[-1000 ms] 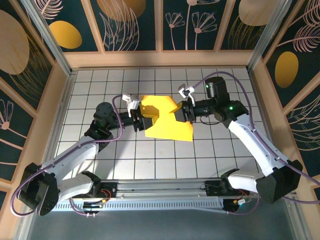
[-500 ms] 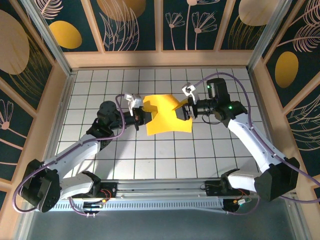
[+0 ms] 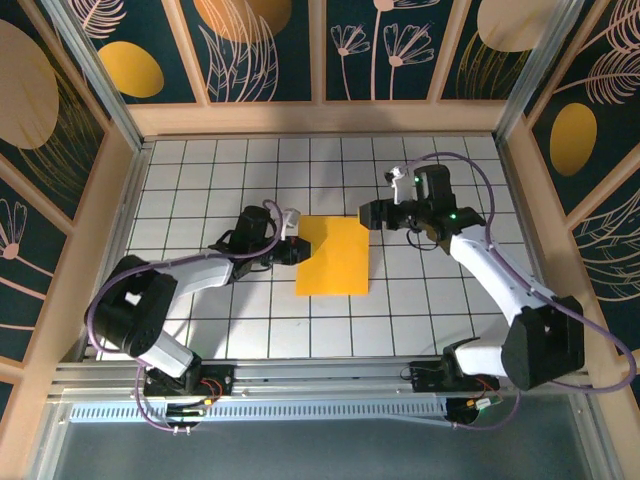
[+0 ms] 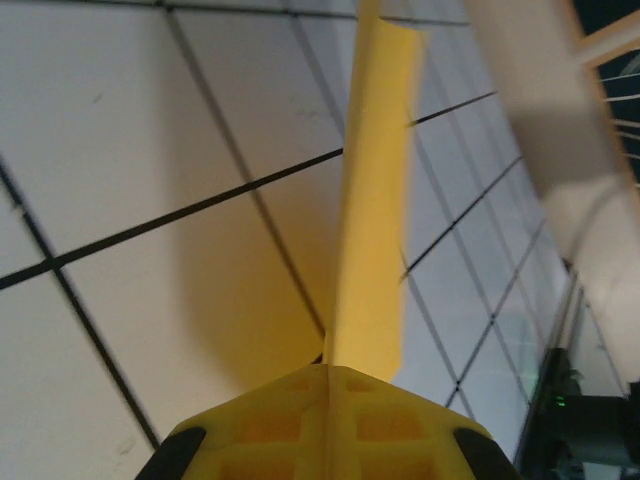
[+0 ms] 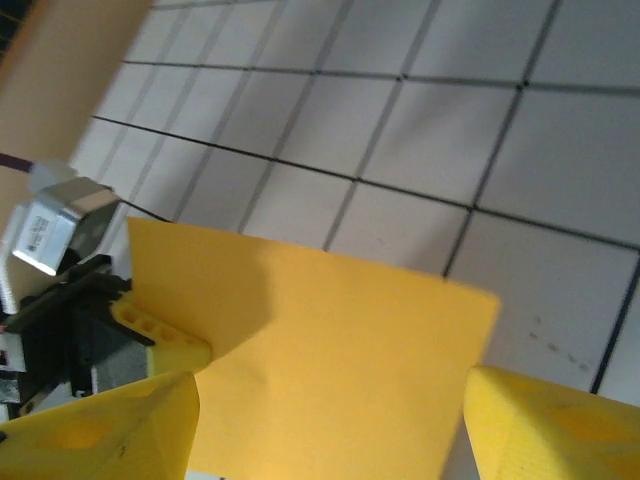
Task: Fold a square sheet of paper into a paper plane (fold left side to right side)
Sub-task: Place a square sheet of paper at the center of the table, then first fold in half a square sheet of paper at the center of the table.
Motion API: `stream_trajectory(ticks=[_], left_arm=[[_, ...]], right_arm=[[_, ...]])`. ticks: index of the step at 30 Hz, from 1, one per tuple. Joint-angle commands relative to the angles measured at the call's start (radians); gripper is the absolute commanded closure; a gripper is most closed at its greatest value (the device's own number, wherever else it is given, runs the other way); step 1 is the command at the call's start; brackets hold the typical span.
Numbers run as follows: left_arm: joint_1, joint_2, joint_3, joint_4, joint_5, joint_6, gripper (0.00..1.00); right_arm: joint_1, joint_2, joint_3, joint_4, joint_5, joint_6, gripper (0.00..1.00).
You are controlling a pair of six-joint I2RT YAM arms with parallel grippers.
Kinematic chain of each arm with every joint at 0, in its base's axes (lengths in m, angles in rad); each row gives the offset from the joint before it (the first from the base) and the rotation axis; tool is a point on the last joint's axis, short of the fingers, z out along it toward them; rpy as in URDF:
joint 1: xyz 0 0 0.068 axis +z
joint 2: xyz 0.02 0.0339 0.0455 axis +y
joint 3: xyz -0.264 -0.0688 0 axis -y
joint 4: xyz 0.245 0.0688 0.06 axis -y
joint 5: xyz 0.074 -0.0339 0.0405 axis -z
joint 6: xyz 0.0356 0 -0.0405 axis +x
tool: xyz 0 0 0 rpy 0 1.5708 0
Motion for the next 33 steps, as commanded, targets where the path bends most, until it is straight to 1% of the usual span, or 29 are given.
stream_trajectory(ticks=[1, 3, 5, 6, 10, 12, 16, 18, 23, 27, 33], left_arm=[[0.005, 0.040, 0.064, -0.068, -0.053, -0.015, 1.00], [0.004, 0.066, 0.084, -0.102, -0.070, -0.006, 1.00], [0.004, 0.089, 0.099, -0.127, -0.081, 0.006, 0.98], [0.004, 0.099, 0.108, -0.141, -0.089, 0.013, 0.94], [0.005, 0.140, 0.149, -0.205, -0.115, 0.044, 0.89], [0.005, 0.157, 0.164, -0.217, -0.120, 0.053, 0.86], [0.004, 0.174, 0.186, -0.232, -0.122, 0.062, 0.77], [0.004, 0.179, 0.194, -0.233, -0.114, 0.063, 0.71], [0.004, 0.163, 0.200, -0.205, -0.068, 0.029, 0.60], [0.004, 0.142, 0.203, -0.198, -0.052, -0.017, 0.49], [0.005, 0.164, 0.205, -0.086, 0.043, -0.147, 0.46]], right_arm=[[-0.004, 0.048, -0.034, 0.048, 0.056, 0.082, 0.30], [-0.004, 0.083, -0.049, 0.066, 0.052, 0.108, 0.34], [-0.002, 0.119, -0.068, 0.098, 0.013, 0.130, 0.43], [0.000, 0.143, -0.080, 0.120, -0.007, 0.149, 0.49], [0.013, 0.245, -0.108, 0.200, -0.094, 0.193, 0.73], [0.024, 0.295, -0.105, 0.212, -0.094, 0.197, 0.83], [0.039, 0.375, -0.093, 0.218, -0.072, 0.200, 0.97], [0.045, 0.399, -0.092, 0.219, -0.064, 0.200, 1.00], [0.057, 0.449, -0.093, 0.199, -0.033, 0.195, 1.00], [0.067, 0.486, -0.093, 0.172, 0.014, 0.184, 1.00], [0.074, 0.520, -0.101, 0.185, 0.036, 0.183, 1.00]])
